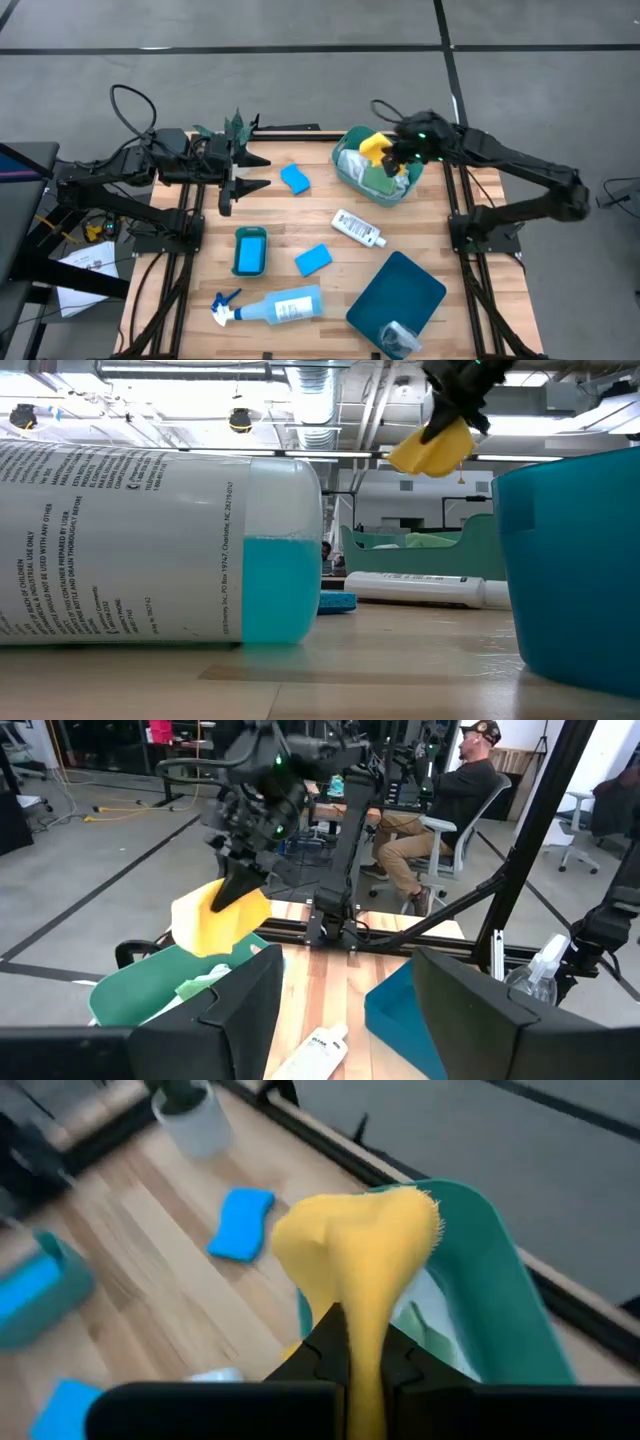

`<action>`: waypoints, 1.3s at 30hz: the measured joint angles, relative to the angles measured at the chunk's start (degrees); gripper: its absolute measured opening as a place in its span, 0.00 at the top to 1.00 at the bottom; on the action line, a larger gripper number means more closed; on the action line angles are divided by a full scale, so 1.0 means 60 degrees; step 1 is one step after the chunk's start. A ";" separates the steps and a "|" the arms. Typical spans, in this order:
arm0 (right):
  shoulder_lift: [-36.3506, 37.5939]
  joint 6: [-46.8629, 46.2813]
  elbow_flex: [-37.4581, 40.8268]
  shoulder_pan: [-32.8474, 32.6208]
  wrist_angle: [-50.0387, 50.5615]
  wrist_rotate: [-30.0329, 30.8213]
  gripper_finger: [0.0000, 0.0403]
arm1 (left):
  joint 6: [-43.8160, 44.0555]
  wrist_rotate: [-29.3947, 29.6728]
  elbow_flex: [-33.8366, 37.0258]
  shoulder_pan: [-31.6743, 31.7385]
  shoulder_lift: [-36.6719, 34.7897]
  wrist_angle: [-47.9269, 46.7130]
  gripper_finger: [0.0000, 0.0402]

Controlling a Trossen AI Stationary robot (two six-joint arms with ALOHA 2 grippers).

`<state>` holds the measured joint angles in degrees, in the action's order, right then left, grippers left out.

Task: Pick & Place Kitchen Items
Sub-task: Put the yellow towel into the big green bin

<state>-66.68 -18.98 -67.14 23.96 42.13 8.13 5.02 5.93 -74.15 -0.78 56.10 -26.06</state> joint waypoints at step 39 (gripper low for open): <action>-0.1274 -0.0587 0.4632 0.1315 -0.4176 -0.0365 1.00 | 0.0718 0.0001 0.0004 0.0000 0.0801 0.0092 0.48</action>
<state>-74.32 -22.50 -39.35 31.85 17.07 5.94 9.32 5.93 -74.13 -0.78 60.90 -25.51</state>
